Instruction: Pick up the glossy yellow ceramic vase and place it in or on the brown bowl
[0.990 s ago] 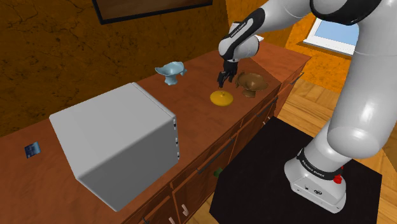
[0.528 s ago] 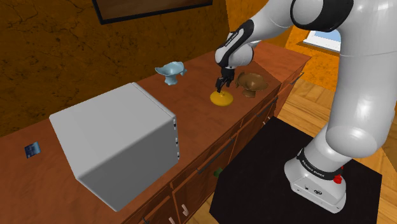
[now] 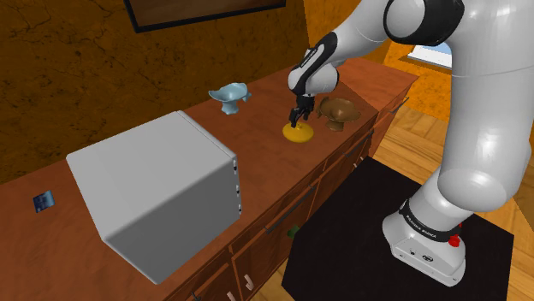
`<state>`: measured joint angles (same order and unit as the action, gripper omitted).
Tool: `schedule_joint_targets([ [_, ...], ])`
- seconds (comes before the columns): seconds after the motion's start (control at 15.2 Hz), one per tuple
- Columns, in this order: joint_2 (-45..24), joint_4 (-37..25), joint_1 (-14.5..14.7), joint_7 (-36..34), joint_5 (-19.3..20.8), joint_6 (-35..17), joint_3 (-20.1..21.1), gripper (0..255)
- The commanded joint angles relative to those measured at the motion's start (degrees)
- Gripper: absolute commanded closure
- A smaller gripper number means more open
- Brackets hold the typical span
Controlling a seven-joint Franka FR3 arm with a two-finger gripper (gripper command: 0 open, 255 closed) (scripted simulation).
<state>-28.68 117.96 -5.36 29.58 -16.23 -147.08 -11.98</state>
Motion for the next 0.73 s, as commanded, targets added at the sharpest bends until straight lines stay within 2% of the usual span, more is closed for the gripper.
schedule_joint_targets([
  [0.0, -0.02, -0.01, -0.01, 0.01, -0.01, -0.01, 0.0, 0],
  [0.07, -0.01, -0.01, 0.0, 0.0, 0.0, 0.0, 0.0, 0],
  [0.13, -0.01, -0.01, 0.0, 0.0, 0.0, 0.0, 0.0, 255],
  [0.66, 0.0, -0.01, -0.01, 0.01, 0.0, 0.01, 0.0, 255],
])
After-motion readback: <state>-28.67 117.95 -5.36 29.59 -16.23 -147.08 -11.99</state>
